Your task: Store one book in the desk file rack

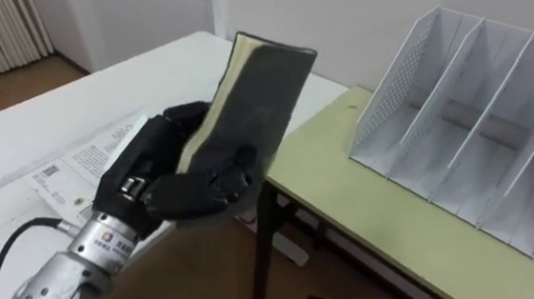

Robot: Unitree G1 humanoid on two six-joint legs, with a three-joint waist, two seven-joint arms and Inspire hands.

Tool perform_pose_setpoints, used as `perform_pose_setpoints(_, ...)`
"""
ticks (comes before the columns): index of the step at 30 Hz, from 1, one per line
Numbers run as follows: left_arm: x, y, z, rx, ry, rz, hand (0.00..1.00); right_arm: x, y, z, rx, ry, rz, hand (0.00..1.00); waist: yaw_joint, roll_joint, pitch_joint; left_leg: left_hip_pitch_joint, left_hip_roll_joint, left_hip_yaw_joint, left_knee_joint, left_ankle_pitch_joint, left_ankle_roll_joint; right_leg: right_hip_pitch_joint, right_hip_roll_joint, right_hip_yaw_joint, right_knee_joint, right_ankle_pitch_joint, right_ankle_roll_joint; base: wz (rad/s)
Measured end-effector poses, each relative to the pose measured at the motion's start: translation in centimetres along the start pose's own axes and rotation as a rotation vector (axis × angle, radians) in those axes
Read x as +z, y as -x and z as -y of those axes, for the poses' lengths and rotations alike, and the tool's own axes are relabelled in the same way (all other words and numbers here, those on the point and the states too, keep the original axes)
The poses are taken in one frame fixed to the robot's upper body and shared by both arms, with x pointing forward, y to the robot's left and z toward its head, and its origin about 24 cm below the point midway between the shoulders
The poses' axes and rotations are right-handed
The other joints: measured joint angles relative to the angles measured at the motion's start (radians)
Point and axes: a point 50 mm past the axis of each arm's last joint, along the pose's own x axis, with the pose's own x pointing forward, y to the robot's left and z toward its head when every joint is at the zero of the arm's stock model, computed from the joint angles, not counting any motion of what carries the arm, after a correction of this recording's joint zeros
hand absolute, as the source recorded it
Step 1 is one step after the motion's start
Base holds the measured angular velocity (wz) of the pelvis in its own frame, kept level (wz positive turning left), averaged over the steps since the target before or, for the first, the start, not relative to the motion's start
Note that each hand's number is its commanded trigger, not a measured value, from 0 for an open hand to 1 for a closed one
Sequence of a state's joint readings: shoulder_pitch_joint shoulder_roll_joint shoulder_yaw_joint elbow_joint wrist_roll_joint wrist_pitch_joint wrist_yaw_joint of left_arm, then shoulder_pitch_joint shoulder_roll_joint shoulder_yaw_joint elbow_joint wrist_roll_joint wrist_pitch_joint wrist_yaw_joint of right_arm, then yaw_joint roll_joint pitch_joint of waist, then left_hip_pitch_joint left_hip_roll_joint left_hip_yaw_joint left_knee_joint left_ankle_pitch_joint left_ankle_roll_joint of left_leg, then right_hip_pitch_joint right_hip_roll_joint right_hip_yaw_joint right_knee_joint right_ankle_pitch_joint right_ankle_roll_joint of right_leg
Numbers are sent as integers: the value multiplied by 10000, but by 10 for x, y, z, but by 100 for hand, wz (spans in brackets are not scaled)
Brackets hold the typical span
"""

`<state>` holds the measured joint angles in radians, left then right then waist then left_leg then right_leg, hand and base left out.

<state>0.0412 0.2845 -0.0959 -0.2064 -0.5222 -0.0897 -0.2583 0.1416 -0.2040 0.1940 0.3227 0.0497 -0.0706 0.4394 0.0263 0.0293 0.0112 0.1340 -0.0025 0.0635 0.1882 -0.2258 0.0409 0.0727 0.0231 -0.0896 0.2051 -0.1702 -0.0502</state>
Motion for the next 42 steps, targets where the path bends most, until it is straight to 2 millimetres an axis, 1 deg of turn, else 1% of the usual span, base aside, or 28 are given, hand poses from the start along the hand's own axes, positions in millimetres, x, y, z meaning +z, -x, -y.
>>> perform_pose_setpoints(1,0,1,0,-89,106,24,100,4,0,0,127,-276,297,0,1,-31,14,12,0,-7,3,0,0,6,-1,0,5,1,0,0)
perform_pose_setpoints(3,-2,8,-3,-255,613,35,100,17,5,1,536,-1400,1389,0,34,-83,44,32,-3,-7,14,0,1,31,-9,-6,-3,6,6,0)
perform_pose_setpoints(6,-5,20,-7,-221,1005,-77,100,26,8,5,910,-2165,2205,0,55,-112,63,6,-3,19,27,-1,1,-41,-11,4,3,10,10,0)
perform_pose_setpoints(10,-1,24,-12,-519,1798,268,100,29,12,9,1333,-3457,2963,0,61,-94,72,-60,-5,-5,22,-4,1,-42,-29,-69,15,9,12,4)
perform_pose_setpoints(12,2,25,-15,-700,1911,465,100,31,15,12,1676,-4119,3380,0,44,-82,50,-167,-20,-159,78,-7,2,-82,-52,-230,3,8,12,17)
perform_pose_setpoints(13,2,25,-15,-739,1916,455,100,32,16,12,1767,-4228,3472,0,49,-72,51,-189,-20,-159,100,-8,1,-88,-52,-230,-1,8,12,7)
perform_pose_setpoints(16,1,25,-14,-932,2343,354,100,40,20,14,2318,-4637,3982,0,133,6,18,-208,-19,-152,91,-9,1,-111,-45,-201,5,7,9,-2)
perform_pose_setpoints(18,-5,26,-15,-1146,2878,241,100,50,23,14,2874,-4989,4646,0,285,75,-28,-203,-14,-97,97,-8,1,-174,-40,-100,75,1,-1,-12)
perform_pose_setpoints(23,-17,30,-17,-1398,3556,-361,100,60,24,17,3432,-5972,5467,0,336,53,-25,-199,-21,-70,116,-8,1,-231,-39,2,179,-10,-1,-5)
perform_pose_setpoints(28,-19,31,-14,-2026,3604,-722,100,67,21,19,3706,-6554,5864,0,251,41,-25,-195,-36,-115,151,-10,4,-240,-54,1,281,-31,11,1)
perform_pose_setpoints(34,-19,33,-12,-2858,3658,-1036,100,79,23,16,4236,-6626,6373,0,81,57,-33,-199,-38,-154,172,-10,4,-230,-60,-33,374,-72,-14,1)
perform_pose_setpoints(38,-22,30,-4,-3629,3807,-1291,100,85,23,13,4641,-6480,6491,0,70,72,-36,-200,-38,-115,187,-10,3,-223,-58,2,370,-71,-13,0)
perform_pose_setpoints(42,-25,32,1,-4288,3885,-1758,100,87,21,11,4847,-6465,6426,0,33,90,-30,-191,-38,-87,183,-10,4,-227,-50,54,373,-72,-12,0)
